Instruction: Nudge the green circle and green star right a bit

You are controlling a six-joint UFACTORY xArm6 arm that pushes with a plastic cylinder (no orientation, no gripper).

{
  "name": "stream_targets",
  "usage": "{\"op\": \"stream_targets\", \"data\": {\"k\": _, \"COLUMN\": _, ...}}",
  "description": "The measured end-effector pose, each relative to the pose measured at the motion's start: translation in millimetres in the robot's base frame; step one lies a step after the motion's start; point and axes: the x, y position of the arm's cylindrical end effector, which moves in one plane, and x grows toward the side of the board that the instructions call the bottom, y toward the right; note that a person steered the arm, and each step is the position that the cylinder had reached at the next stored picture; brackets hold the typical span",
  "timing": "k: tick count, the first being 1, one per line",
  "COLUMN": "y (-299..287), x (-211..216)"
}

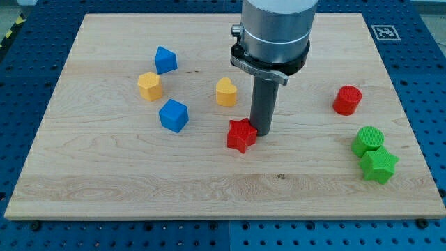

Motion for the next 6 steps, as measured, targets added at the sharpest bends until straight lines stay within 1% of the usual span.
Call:
{"op": "stream_targets", "data": {"k": 1, "y": 44.6, "x": 0.0}}
{"op": "stream_targets", "data": {"k": 2, "y": 106.2, "x": 0.0}}
{"op": "stream_targets", "data": {"k": 5, "y": 175.1, "x": 2.2}}
{"op": "stream_targets", "data": {"k": 6, "y": 186.2, "x": 0.3}}
